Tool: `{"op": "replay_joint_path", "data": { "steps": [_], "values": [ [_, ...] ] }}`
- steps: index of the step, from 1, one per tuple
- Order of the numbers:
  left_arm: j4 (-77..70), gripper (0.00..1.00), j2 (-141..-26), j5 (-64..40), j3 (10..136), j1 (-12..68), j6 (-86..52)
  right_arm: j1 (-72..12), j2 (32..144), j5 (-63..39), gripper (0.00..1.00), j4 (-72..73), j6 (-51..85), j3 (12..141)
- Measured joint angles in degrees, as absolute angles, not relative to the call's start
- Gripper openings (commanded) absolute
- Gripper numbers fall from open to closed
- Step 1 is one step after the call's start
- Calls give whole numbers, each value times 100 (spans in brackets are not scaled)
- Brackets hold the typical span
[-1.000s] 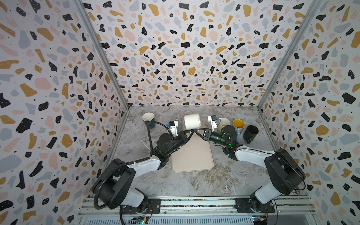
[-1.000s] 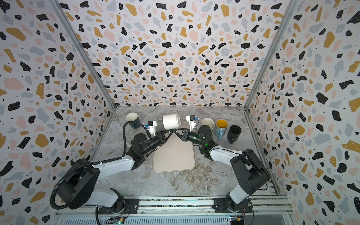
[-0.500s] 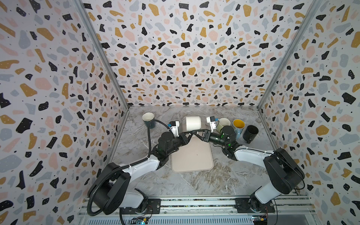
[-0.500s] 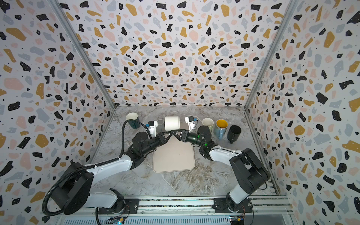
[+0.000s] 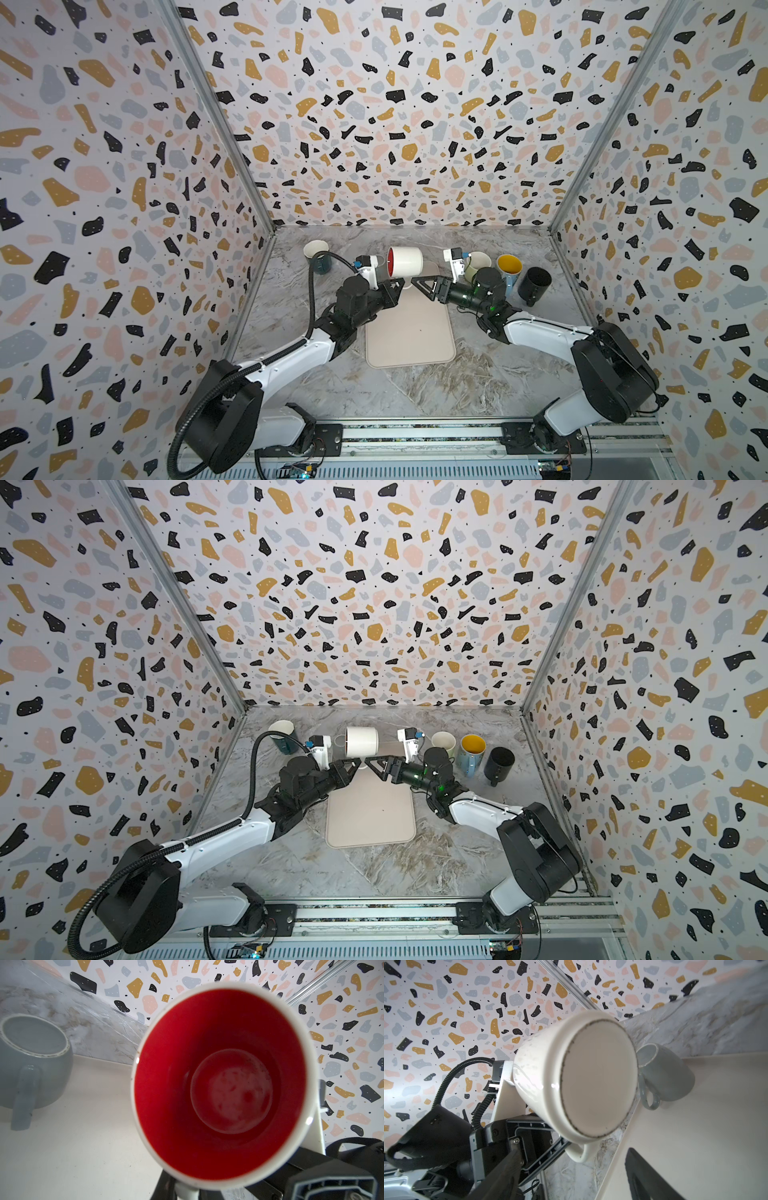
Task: Turn the mug right side up
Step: Place the mug at the top-left of the table.
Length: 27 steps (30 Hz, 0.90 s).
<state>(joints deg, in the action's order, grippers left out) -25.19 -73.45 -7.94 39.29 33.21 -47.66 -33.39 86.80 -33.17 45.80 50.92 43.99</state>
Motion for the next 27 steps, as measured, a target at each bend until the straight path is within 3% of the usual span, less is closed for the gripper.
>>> {"op": "replay_joint_path", "data": {
  "steps": [12,27],
  "values": [
    [-2152,0,-7273,-454,3929,3317,-4722,-3332,8060,-2849,100,3721,4469,4174],
    [-1828,0,-7299,-163,4204,3299,-4591,-3092,6639,-1992,99,2292,3780,3599]
  ]
}}
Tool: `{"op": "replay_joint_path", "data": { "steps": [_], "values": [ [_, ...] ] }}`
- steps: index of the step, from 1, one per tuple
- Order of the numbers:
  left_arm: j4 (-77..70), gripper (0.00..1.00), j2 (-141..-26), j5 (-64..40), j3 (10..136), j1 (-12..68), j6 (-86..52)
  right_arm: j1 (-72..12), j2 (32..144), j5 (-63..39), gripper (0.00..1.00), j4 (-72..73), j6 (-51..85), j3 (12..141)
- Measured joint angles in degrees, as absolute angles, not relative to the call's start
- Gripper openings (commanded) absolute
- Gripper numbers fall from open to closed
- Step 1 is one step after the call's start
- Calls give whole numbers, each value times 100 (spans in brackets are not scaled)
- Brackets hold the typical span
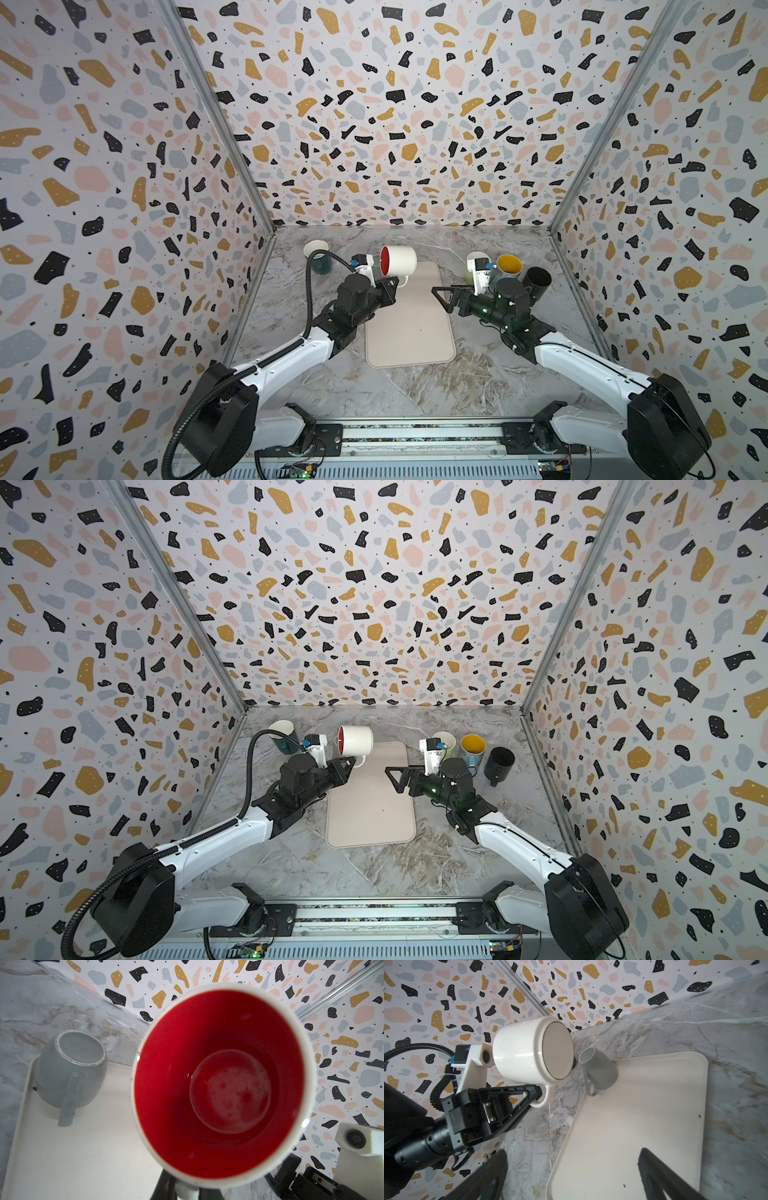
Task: Turn the mug right side up
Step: Place the mug at the top-left of the table.
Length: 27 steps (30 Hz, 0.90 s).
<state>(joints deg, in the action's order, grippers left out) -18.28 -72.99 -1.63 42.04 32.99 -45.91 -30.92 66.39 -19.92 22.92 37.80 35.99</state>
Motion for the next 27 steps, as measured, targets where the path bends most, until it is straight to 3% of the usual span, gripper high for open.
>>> {"op": "replay_joint_path", "data": {
  "steps": [18,27],
  "values": [
    [443,0,-6781,1000,4654,2499,-3616,-2331,5122,-2121,99,1291,3398,2886],
    [1313,0,-6823,1516,4775,1977,-3527,-2217,4327,-1680,99,1007,2950,2578]
  ]
}}
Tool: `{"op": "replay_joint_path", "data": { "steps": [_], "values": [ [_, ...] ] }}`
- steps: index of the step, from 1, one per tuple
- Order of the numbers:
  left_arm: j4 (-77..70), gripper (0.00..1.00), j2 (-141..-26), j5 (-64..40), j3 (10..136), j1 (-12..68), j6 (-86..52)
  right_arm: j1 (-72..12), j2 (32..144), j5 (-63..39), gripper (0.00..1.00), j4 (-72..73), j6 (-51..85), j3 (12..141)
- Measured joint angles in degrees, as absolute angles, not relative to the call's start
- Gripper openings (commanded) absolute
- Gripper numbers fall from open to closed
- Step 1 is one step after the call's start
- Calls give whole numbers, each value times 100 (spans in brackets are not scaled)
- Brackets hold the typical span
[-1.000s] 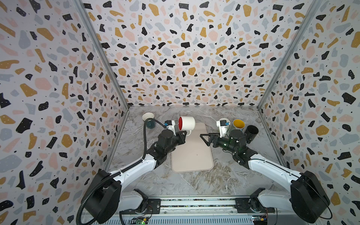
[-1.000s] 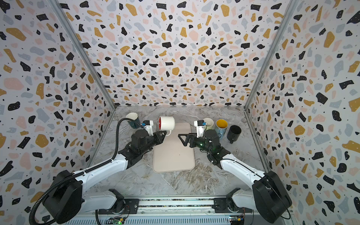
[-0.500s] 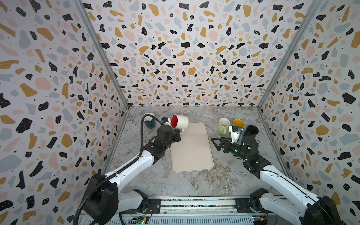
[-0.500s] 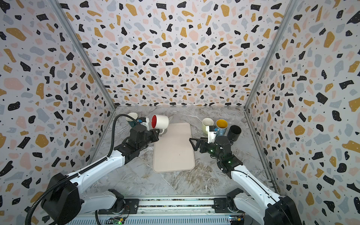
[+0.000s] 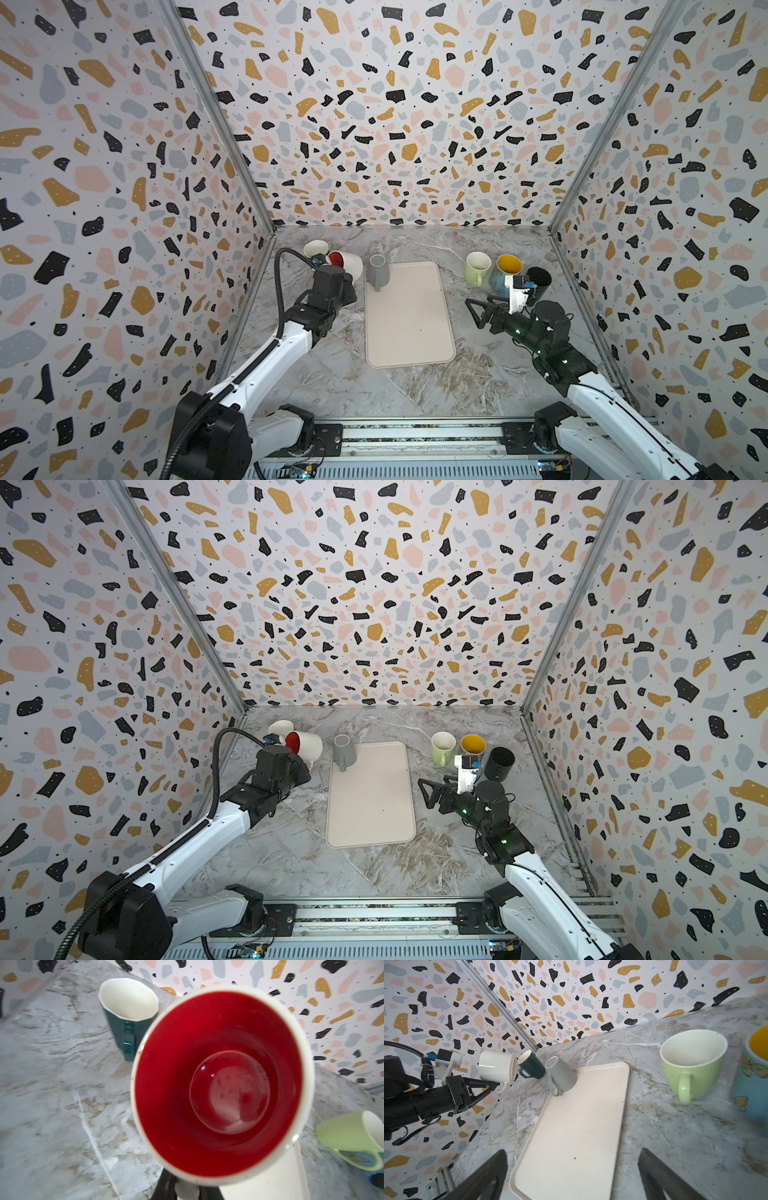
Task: Turn the mug right side up
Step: Place the mug at the top-left of the table.
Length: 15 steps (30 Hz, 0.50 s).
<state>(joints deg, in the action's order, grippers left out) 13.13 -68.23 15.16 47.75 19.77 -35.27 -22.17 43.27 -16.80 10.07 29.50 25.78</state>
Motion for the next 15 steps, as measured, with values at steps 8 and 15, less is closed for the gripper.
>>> {"op": "replay_joint_path", "data": {
  "steps": [8,15],
  "values": [
    [1859,0,-7314,2471,5280,1905,-3205,-2331,4130,-989,99,473,2703,2563],
    [2119,0,-7424,3105,5365,1562,-2982,-2589,3953,-574,99,303,2622,2563]
  ]
}}
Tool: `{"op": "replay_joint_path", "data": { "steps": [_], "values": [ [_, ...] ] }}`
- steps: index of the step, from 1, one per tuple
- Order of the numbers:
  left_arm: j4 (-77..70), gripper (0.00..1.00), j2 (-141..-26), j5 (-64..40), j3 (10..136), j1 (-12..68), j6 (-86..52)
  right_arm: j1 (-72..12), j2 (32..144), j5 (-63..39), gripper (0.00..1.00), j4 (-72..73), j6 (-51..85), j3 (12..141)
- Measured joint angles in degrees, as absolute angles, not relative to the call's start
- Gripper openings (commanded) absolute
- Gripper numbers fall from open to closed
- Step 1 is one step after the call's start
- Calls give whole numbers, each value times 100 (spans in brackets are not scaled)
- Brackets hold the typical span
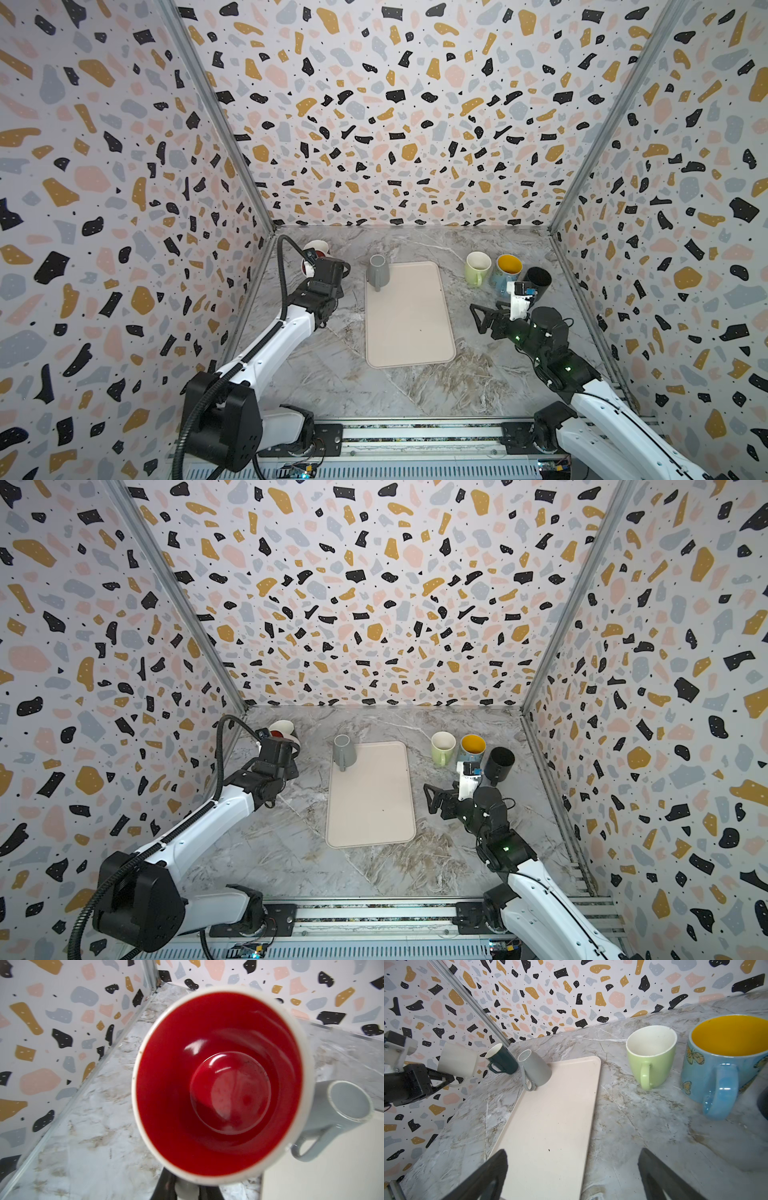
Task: Turn the mug right side up
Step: Place the mug at the top-left of the table.
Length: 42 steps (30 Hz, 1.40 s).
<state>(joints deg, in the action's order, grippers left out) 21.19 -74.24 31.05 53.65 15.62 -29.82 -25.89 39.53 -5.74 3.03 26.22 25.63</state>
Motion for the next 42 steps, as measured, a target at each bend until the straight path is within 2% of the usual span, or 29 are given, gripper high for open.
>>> {"op": "replay_joint_path", "data": {
  "steps": [9,18,27,37,39,42],
  "values": [
    [2418,0,-7894,3913,5793,1179,-2609,-2884,3780,-294,99,163,2622,2536],
    [2351,0,-8685,4110,5979,827,-2445,-3022,3671,-89,99,-97,2554,2536],
    [2320,0,-9983,3229,6440,10,-2488,-3024,3524,49,99,-246,2558,2532],
    [2320,1,-10097,2928,6455,-58,-2515,-3081,3452,134,99,-266,2556,2397],
    [2327,27,-10101,2884,6455,-58,-2523,-3089,3452,141,99,-266,2556,2392],
    [2340,59,-10130,2856,6495,-58,-2561,-3094,3452,176,99,-266,2556,2392]
  ]
}}
